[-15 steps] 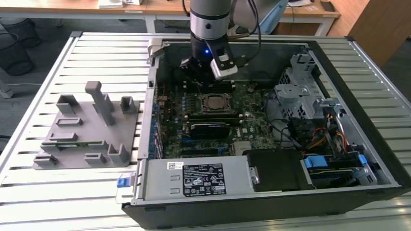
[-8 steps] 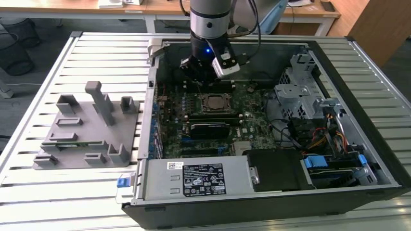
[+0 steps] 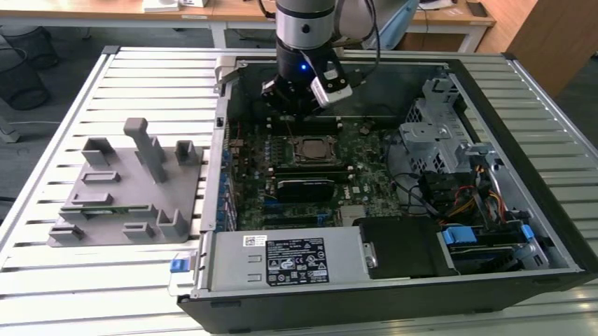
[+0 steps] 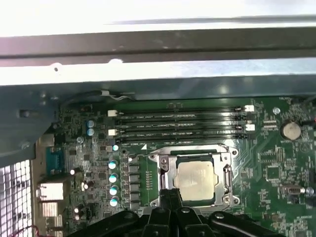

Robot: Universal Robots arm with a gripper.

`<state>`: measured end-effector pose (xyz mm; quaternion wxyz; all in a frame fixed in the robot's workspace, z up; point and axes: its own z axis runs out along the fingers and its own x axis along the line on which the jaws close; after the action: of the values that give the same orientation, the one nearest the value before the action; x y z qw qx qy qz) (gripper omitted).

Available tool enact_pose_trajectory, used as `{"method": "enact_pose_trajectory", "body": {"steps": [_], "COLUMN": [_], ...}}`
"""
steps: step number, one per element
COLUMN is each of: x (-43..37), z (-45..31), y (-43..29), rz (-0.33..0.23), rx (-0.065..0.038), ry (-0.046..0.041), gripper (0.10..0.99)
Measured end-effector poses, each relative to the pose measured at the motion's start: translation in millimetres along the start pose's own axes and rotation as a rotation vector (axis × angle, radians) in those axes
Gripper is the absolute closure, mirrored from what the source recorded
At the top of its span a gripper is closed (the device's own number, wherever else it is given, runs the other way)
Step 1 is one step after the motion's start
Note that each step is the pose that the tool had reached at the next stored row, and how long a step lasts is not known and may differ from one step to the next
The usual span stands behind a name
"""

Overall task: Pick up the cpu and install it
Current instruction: 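Install the first cpu locking lever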

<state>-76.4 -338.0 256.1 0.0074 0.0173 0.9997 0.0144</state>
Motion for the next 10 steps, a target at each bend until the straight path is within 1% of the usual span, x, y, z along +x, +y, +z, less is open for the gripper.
{"method": "enact_pose_trajectory", "body": {"steps": [2, 4, 6, 10], "x": [0.1, 2.4, 8.2, 24.9], "z": [0.1, 0.1, 0.0, -0.2], "y": [0.0, -0.2, -0.3, -0.9], "rz": [-0.035, -0.047, -0.048, -0.048], "rx": [0.000, -0.001, -0.001, -0.001], "ry": [0.0011, 0.0014, 0.0013, -0.0025], "gripper": [0.980, 0.980, 0.980, 0.980]}}
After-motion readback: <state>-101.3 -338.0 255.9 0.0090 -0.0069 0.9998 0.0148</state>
